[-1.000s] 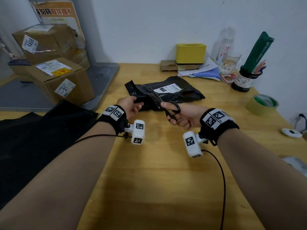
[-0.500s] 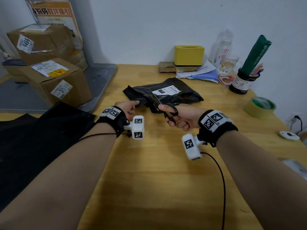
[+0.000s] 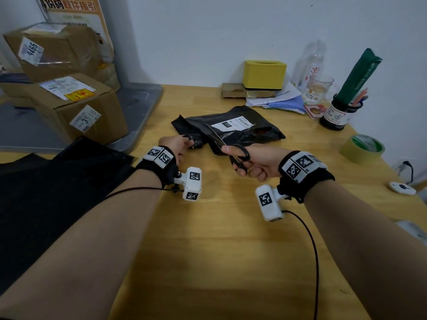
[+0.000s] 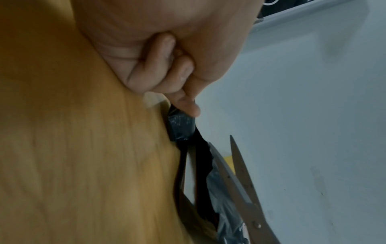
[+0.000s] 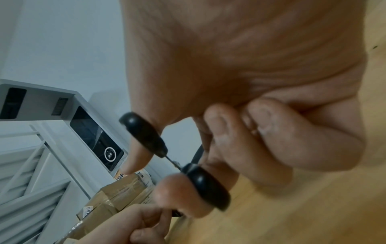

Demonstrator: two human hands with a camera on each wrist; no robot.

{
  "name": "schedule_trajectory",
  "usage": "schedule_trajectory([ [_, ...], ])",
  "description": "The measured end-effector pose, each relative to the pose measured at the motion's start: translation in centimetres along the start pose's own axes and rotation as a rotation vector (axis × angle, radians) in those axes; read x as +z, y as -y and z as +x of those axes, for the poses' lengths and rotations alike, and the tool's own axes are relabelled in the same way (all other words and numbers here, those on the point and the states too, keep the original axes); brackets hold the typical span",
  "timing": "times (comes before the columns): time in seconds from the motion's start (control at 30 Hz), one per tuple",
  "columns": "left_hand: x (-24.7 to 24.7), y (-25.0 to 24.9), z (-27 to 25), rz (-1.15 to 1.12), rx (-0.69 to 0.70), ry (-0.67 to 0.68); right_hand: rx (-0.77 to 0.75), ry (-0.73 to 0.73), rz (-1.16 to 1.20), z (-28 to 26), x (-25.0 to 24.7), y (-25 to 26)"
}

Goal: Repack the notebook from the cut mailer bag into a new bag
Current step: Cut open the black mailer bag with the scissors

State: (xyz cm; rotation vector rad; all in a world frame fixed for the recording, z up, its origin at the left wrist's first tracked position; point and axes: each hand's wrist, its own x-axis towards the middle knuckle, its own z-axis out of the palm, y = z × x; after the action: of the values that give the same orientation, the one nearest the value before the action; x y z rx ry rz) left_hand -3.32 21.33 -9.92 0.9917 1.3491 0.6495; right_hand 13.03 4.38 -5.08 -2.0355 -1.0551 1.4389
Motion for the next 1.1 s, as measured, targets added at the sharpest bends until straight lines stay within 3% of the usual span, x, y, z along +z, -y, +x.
schedule_trajectory([
  [0.17,-0.3,0.0,0.5,-0.107,0.004,0.053,0.059,0.037,-0.057,0.4,0.5,0.0],
  [0.77,0.6,-0.4,2.3,0.068,0.189,-0.014,0.224,0.073,-0.015,2.8,-0.5,4.0],
  [0.93,0.9,-0.7,1.9,0.085,0.231,0.111,0.268,0.078,-0.030,3.3,-0.2,5.0],
  [1.1,0.5,-0.6,2.5,0.052,0.197,0.101,0.273,0.131,0.002,3.5,-0.6,4.9],
])
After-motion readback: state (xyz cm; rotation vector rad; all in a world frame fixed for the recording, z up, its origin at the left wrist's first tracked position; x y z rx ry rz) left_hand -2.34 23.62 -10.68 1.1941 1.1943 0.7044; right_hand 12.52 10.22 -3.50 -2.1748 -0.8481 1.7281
